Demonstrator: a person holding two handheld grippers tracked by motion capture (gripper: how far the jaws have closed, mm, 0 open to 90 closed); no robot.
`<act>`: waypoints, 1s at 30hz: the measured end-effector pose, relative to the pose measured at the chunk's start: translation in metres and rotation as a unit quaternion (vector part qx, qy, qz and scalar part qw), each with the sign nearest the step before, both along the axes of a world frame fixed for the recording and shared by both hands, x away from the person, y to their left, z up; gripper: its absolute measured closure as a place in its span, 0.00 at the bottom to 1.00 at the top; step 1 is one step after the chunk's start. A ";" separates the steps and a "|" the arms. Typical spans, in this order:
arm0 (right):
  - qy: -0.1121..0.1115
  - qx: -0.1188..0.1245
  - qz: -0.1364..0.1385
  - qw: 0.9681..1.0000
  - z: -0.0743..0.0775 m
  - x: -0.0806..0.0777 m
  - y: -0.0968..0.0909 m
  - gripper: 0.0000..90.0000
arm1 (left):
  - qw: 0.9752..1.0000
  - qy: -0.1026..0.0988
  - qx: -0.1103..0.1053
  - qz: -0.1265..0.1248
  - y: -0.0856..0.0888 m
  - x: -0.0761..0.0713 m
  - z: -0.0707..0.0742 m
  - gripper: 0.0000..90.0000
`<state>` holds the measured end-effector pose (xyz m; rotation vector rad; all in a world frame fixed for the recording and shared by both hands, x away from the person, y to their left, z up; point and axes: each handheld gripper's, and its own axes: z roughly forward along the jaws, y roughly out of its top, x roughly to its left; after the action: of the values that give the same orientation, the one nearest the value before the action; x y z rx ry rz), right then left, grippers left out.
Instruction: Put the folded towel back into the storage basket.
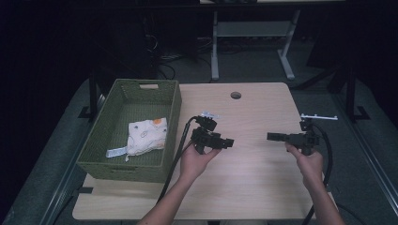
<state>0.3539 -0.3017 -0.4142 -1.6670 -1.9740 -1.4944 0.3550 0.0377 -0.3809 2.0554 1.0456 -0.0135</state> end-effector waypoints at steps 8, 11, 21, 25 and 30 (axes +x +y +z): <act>0.003 0.002 -0.005 1.000 -0.008 -0.009 -0.010 0.43 | 1.000 -0.001 0.008 -0.001 -0.006 -0.006 -0.010 0.41; 0.005 0.003 -0.008 1.000 -0.011 -0.013 -0.014 0.43 | 1.000 -0.001 0.009 -0.001 -0.008 -0.008 -0.015 0.41; 0.006 0.000 -0.017 1.000 -0.021 -0.029 -0.029 0.43 | 1.000 -0.008 0.015 0.002 -0.009 -0.017 -0.025 0.40; 0.004 0.000 -0.019 1.000 -0.026 -0.036 -0.034 0.42 | 1.000 -0.009 0.014 0.003 -0.009 -0.020 -0.029 0.39; 0.004 0.002 -0.021 1.000 -0.030 -0.045 -0.039 0.42 | 1.000 -0.008 0.017 0.002 -0.008 -0.023 -0.034 0.39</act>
<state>0.3090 -0.3406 -0.4445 -1.7214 -1.9417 -1.5029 0.3324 0.0293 -0.4148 2.0802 1.0469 0.0219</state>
